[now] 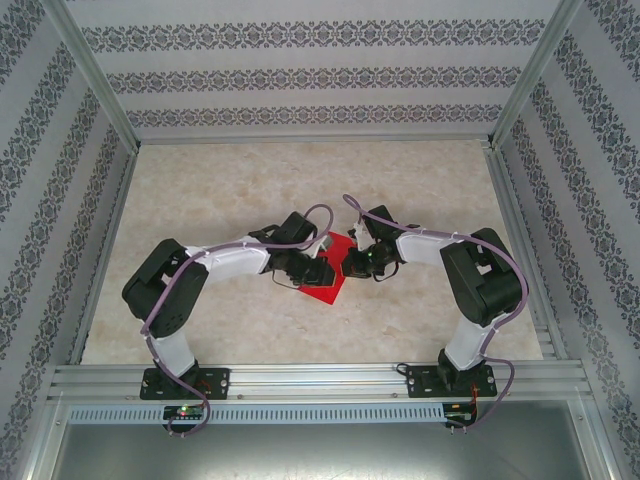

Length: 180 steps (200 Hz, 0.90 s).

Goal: Fold a paper plane with a square sheet of paper (pick it up from the middle)
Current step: Fold the triangle a second time at the center of the table.

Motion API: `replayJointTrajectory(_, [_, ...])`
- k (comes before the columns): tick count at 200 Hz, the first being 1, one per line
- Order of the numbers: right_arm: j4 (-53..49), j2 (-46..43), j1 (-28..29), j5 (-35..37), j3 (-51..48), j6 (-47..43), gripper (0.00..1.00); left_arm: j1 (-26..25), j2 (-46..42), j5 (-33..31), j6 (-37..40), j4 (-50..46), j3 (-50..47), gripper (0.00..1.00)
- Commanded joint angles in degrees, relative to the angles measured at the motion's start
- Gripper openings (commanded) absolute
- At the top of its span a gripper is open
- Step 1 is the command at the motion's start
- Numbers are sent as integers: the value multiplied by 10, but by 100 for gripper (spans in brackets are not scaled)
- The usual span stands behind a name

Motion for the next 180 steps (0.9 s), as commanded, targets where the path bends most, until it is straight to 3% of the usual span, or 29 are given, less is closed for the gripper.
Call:
replayJointTrajectory(1, [-34, 1, 6, 41, -12, -12, 4, 13, 24, -35, 12, -23, 33, 17])
replayJointTrajectory(102, [-33, 3, 7, 40, -6, -16, 4, 48, 121, -31, 46, -37, 98, 16])
replayJointTrajectory(180, [-26, -24, 7, 39, -4, 0, 9, 51, 145, -28, 53, -33, 72, 16])
